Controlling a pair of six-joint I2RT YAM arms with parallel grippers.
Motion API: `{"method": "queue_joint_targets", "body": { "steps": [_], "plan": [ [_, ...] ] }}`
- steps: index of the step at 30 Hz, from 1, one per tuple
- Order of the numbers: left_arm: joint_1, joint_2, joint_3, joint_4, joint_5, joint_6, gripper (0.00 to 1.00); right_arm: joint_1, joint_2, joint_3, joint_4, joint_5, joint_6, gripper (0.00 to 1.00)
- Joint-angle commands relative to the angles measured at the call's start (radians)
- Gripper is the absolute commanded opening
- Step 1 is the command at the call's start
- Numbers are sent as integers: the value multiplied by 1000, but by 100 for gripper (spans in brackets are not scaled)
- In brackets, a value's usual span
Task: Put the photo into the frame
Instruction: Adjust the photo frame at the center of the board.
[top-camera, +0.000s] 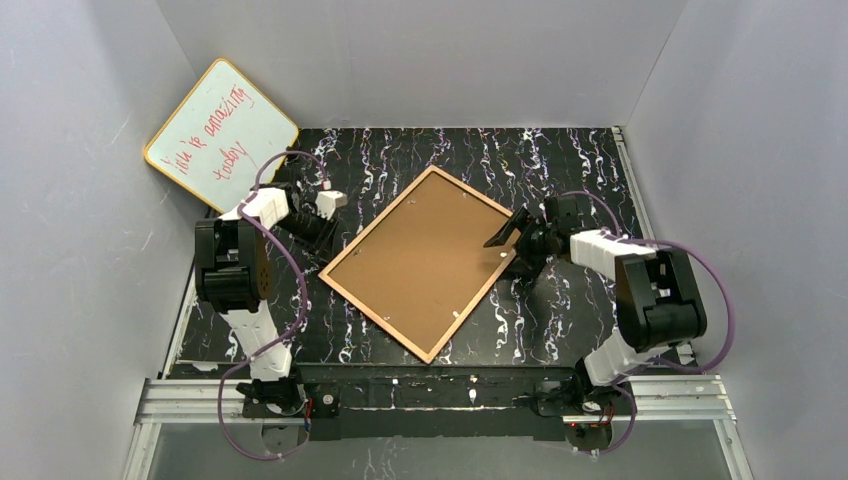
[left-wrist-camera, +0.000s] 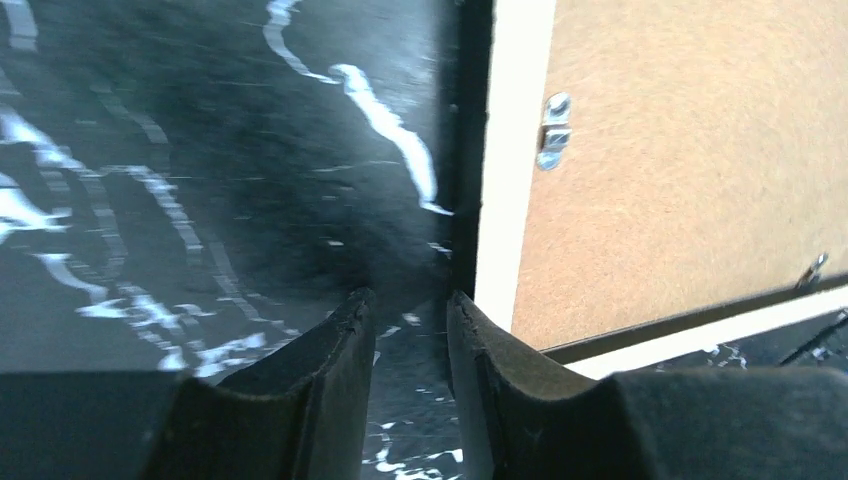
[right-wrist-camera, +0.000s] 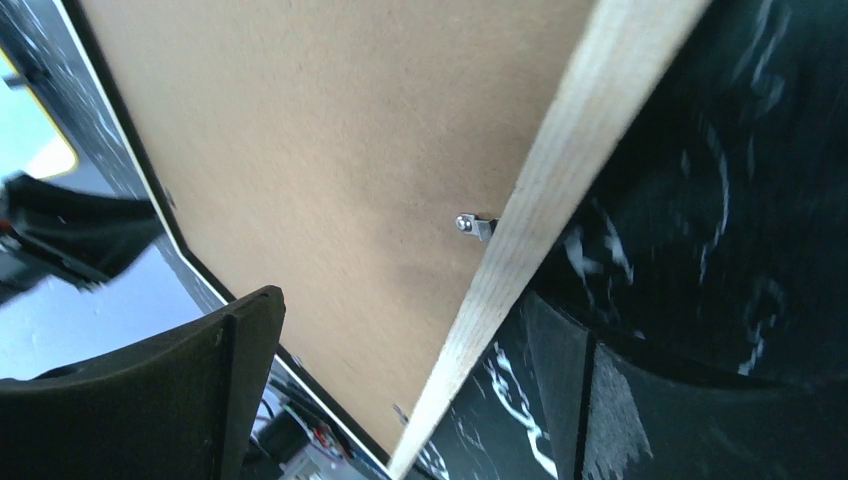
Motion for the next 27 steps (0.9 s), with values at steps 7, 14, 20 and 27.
{"method": "queue_joint_targets", "body": {
  "steps": [7,14,20,27],
  "plan": [
    [-82,-104,-133,-203,223,72,29,-48,147,314,-2,74,-24,99],
    [-29,-66,-82,-347,323,179,29,-49,79,406,-133,257,-98,99],
    [24,26,46,-355,434,119,38,85,8,334,-41,185,-67,96],
    [-4,72,14,-291,419,71,36,351,56,291,110,120,53,88]
  ]
}}
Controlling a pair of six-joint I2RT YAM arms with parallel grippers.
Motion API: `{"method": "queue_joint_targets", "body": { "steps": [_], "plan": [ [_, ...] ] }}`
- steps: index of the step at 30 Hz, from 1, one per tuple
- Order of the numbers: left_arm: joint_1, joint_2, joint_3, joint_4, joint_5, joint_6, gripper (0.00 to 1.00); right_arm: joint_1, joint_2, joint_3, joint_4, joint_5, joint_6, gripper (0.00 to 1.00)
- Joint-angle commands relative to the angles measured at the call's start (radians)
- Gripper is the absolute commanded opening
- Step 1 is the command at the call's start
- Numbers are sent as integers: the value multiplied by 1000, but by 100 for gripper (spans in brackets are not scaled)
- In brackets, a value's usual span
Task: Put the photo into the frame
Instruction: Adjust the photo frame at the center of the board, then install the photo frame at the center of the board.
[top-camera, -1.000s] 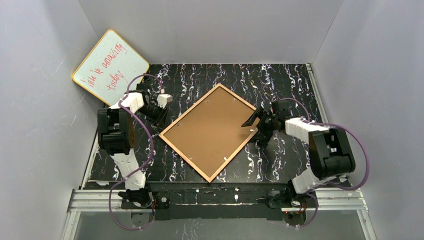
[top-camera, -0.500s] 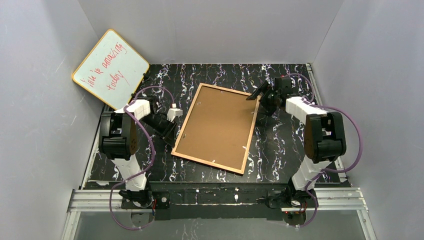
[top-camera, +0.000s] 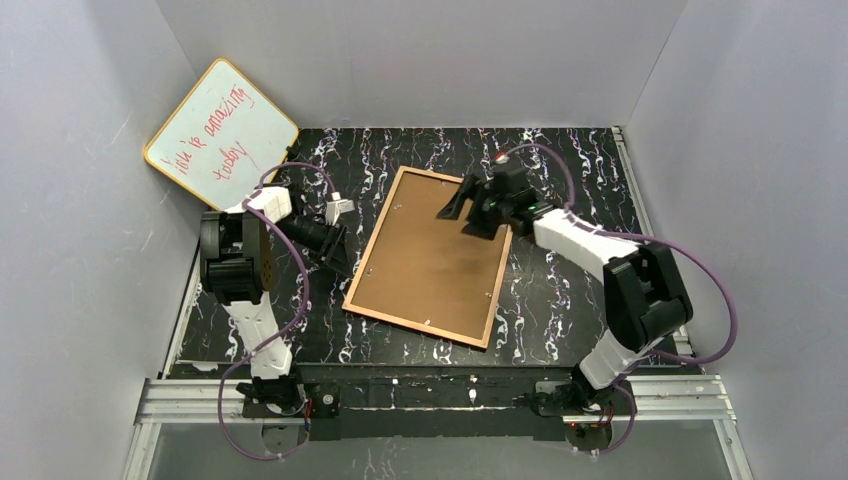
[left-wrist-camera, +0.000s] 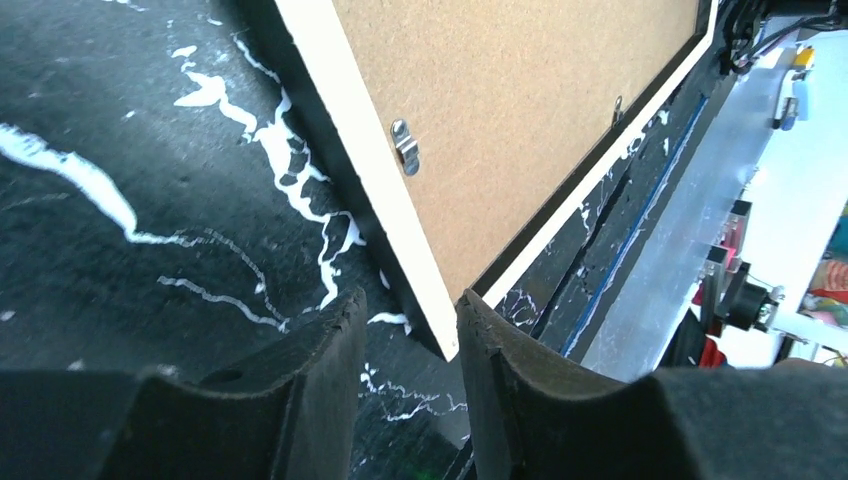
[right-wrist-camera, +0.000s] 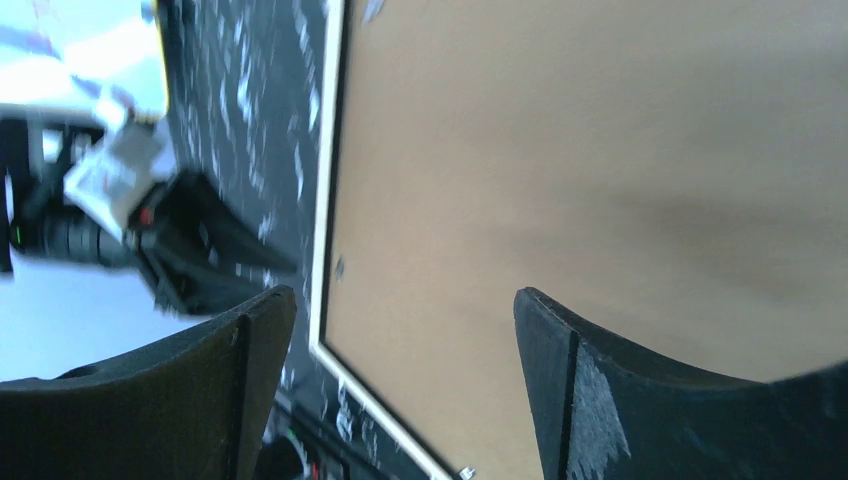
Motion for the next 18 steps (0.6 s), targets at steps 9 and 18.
{"method": "queue_joint_targets", "body": {
  "steps": [9,18],
  "plan": [
    [-19,40,-64,39,24,-26,27,324,212,74,196,-132,159,84],
    [-19,43,-87,45,1,-19,23,430,372,200,214,-161,188,82]
  ]
}}
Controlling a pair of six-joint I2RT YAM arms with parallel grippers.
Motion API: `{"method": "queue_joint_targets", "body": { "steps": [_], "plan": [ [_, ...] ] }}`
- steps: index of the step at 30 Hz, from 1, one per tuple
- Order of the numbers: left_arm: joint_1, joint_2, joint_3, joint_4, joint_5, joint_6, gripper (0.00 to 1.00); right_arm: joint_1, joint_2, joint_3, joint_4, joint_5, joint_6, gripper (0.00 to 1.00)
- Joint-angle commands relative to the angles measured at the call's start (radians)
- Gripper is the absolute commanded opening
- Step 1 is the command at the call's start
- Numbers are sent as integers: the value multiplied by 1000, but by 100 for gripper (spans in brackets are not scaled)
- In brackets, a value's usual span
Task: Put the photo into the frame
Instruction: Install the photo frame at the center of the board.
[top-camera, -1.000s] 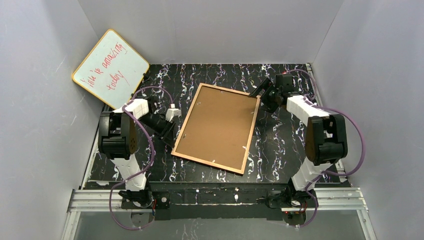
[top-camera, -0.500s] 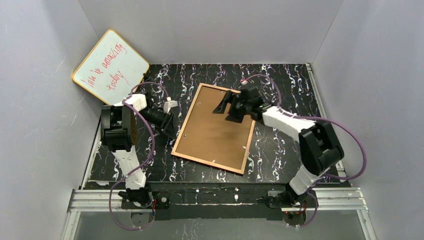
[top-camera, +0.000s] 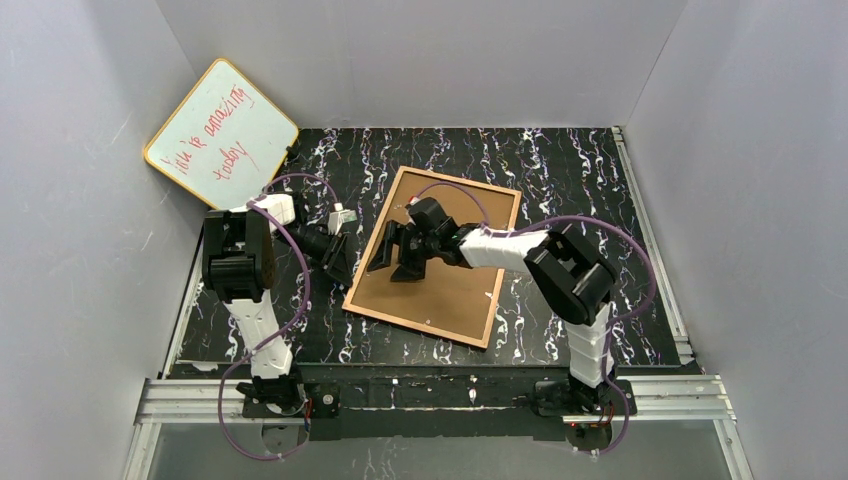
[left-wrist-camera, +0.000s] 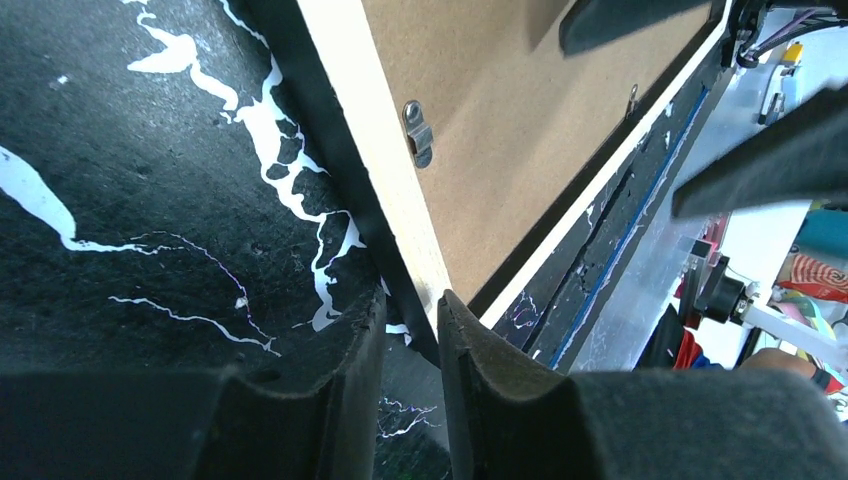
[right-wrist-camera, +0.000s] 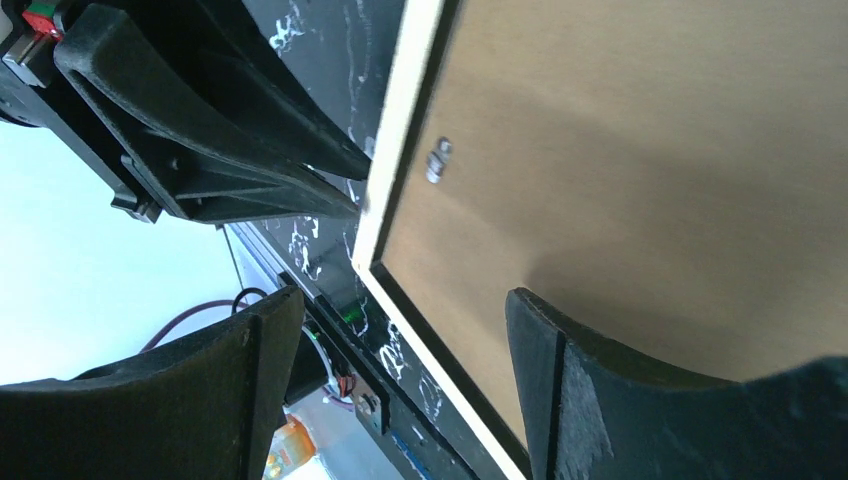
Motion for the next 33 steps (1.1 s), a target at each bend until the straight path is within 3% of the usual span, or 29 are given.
{"method": "queue_joint_targets", "body": {
  "steps": [1,33],
  "plan": [
    [-2,14,-14,-5,-2,6,23,36,55,99,44,-31,22,81],
    [-46,20,-45,31,-11,-16,17,60,205,224,49,98,-16,68]
  ]
}}
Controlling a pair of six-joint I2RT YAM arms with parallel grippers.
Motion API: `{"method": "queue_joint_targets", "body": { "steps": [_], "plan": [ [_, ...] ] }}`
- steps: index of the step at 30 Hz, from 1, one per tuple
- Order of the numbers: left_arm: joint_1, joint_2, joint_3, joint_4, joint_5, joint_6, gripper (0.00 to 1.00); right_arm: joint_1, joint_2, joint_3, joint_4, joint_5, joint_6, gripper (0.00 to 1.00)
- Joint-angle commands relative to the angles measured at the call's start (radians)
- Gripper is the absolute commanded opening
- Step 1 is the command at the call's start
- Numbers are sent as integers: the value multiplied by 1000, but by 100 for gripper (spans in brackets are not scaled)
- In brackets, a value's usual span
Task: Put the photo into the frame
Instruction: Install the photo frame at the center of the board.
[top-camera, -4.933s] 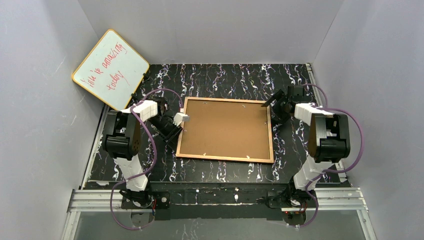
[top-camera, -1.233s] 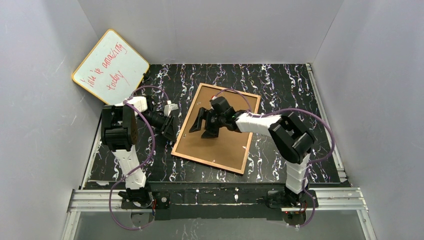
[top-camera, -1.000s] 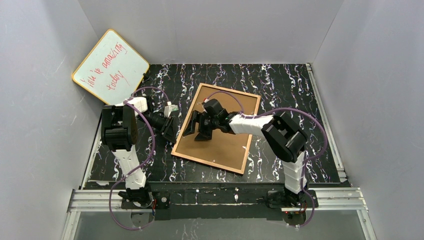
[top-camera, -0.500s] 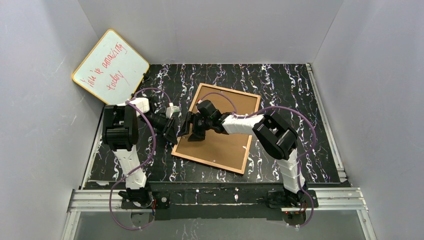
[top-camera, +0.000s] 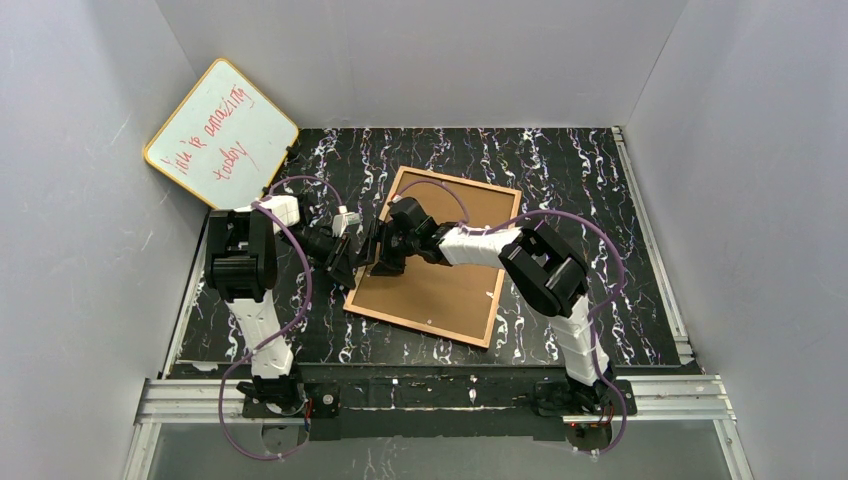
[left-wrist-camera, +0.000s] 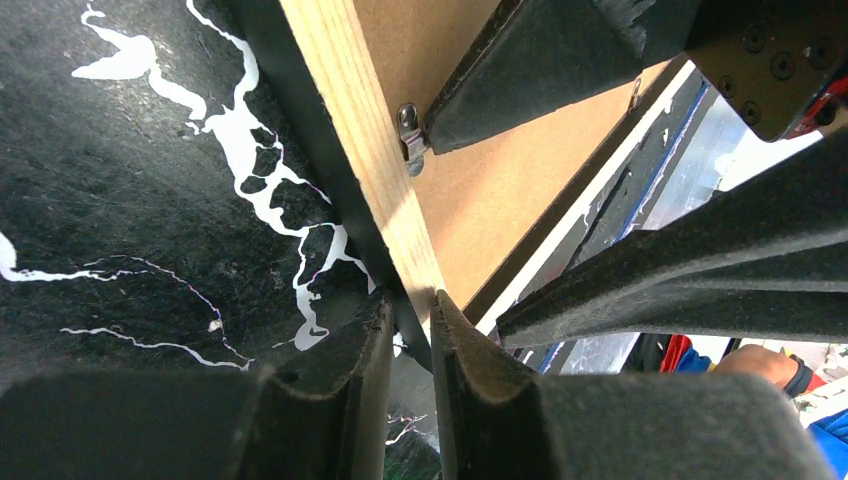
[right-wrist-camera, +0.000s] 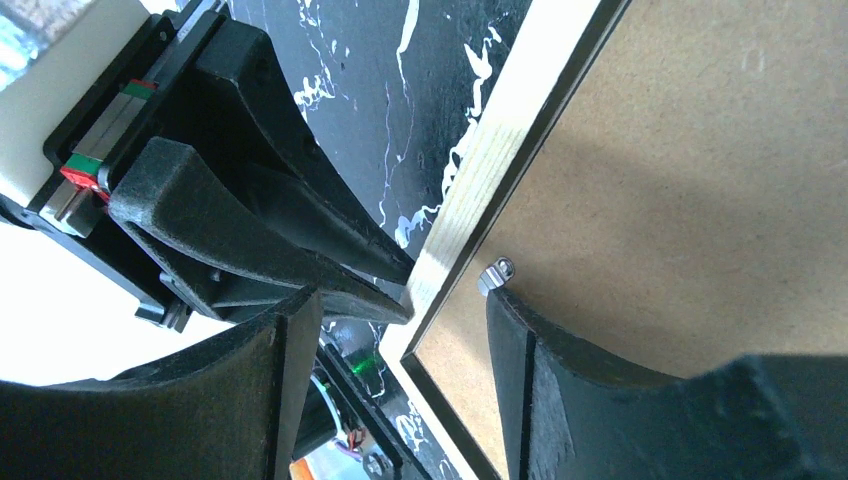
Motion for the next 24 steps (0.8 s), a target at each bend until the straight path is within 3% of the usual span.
{"method": "queue_joint_targets", "body": {
  "steps": [1,12,24],
  "plan": [
    [-15,14,-29,10,-3,18,17,2,25,34,5,69,-42,68],
    [-16,18,-29,11,-2,20,16,2,50,55,16,77,-39,62],
    [-18,12,-26,4,-3,24,15,2,-7,3,65,75,0,65]
  ]
}}
